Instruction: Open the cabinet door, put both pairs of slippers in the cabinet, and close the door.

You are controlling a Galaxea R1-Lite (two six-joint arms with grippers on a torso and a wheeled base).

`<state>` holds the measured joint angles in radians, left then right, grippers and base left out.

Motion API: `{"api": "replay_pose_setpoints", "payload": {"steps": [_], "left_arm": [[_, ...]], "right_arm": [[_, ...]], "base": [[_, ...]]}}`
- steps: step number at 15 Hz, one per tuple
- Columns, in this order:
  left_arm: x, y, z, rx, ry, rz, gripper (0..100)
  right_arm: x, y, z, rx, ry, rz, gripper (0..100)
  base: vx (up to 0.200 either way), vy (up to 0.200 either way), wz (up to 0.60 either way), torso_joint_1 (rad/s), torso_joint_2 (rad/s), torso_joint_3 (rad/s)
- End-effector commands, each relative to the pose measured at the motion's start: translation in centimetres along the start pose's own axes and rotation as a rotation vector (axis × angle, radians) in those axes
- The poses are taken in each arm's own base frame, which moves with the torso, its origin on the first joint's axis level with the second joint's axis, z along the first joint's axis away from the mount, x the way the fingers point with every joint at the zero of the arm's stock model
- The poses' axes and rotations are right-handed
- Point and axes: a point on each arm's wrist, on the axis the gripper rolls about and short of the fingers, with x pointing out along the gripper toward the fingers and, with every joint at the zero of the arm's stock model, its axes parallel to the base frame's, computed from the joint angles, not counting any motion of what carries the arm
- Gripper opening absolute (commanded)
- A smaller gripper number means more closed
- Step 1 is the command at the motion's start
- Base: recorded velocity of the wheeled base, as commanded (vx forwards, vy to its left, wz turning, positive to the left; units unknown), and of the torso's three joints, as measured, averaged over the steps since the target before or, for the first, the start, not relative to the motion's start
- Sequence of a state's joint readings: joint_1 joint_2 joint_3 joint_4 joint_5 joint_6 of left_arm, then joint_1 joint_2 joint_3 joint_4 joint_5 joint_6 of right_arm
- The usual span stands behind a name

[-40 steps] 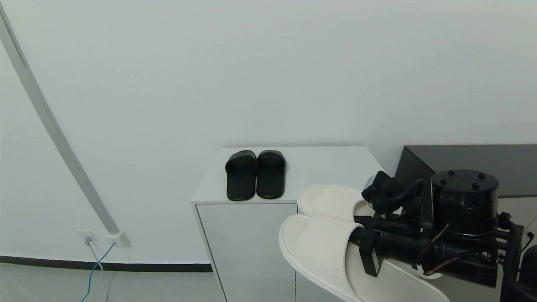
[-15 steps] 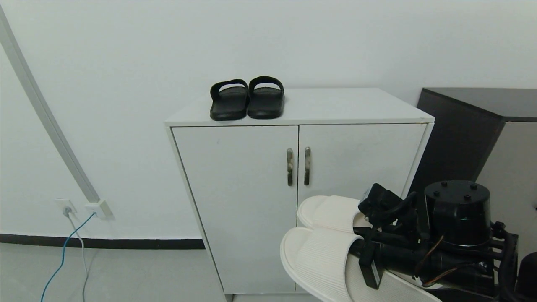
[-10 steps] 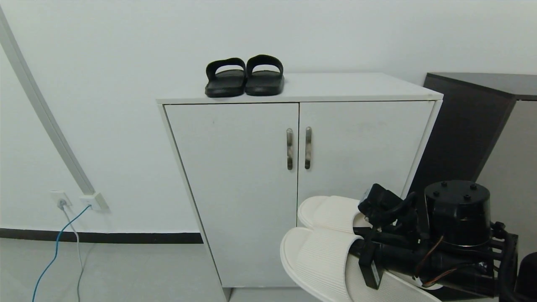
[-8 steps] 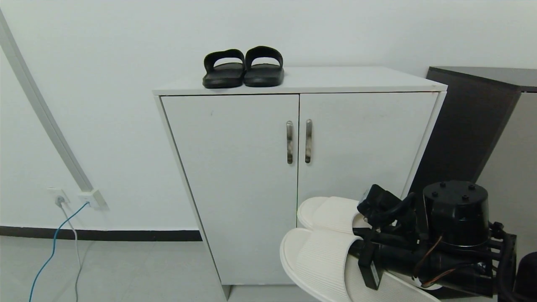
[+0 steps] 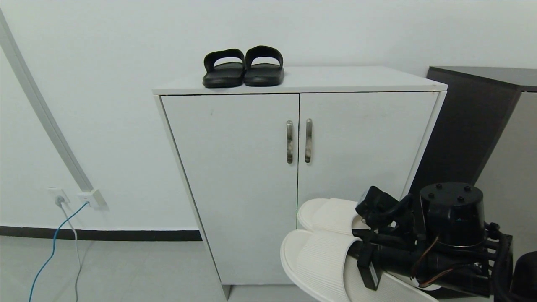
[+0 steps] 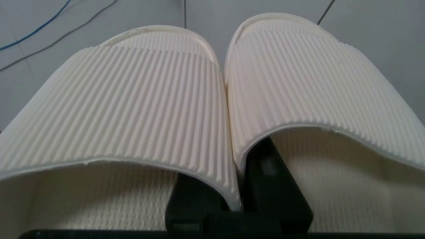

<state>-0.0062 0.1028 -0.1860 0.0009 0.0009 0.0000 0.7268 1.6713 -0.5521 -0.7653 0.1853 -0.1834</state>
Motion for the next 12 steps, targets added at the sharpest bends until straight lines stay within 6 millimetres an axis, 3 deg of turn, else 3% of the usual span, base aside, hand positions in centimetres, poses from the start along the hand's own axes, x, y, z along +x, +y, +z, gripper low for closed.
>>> {"api": "replay_pose_setpoints", "payload": {"steps": [1,4,8,10,12], "left_arm": [[2.7,-0.2,1.9,-0.026,0.154,-0.143,100],[6.1,-0.8,2.6,-0.073,0.265,-0.338,100],[12.8,-1.8,4.8,-0.076,0.247,-0.48,100],[16.2,-3.6,5.6,-0.072,0.227,-0.586,100],[18.4,-5.5,6.0,-0.07,0.217,-0.683,100]], "right_arm": [[0.0,0.1,-0.2,0.001,0.007,0.005,0],[-0.1,0.0,0.0,-0.003,-0.013,0.0,0],[-0.2,0.1,-0.2,-0.007,-0.033,-0.007,0],[-0.3,0.1,-0.1,-0.008,-0.037,-0.005,0],[-0.2,0.1,-0.2,-0.005,-0.033,-0.001,0]], "base": [[0.0,0.0,0.0,0.0,0.0,0.0],[0.0,0.0,0.0,0.0,0.0,0.0],[0.0,0.0,0.0,-0.008,0.09,0.082],[0.0,0.0,0.0,0.0,0.0,0.0],[0.0,0.0,0.0,0.0,0.0,0.0]]}}
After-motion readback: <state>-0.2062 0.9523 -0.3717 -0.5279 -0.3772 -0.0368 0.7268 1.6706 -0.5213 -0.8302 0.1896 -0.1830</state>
